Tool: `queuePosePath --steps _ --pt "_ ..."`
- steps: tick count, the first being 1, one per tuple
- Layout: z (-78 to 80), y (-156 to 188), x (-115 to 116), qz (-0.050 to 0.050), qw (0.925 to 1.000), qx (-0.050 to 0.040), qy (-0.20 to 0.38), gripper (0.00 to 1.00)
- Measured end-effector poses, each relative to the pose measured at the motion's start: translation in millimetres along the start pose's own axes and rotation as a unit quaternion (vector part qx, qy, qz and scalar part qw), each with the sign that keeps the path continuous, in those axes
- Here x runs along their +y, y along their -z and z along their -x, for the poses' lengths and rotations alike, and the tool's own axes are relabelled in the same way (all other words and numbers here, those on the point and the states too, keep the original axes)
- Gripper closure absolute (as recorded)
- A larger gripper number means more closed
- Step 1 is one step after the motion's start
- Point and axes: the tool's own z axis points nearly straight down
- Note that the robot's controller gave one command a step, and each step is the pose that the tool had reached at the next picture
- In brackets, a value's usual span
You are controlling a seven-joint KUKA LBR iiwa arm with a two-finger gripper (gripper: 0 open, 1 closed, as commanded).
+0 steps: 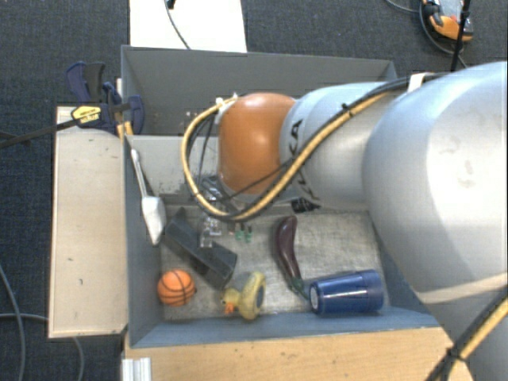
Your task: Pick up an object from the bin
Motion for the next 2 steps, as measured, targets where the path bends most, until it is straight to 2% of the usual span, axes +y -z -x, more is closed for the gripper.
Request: queuePosePath --steps 1,2 --pt "-1.0 2.8 -1.0 -0.002 1.0 0.0038 0.003 1.0" --pt "-9.0 43.1 -11.6 -0.008 0.9998 0.0164 -0.001 1.0"
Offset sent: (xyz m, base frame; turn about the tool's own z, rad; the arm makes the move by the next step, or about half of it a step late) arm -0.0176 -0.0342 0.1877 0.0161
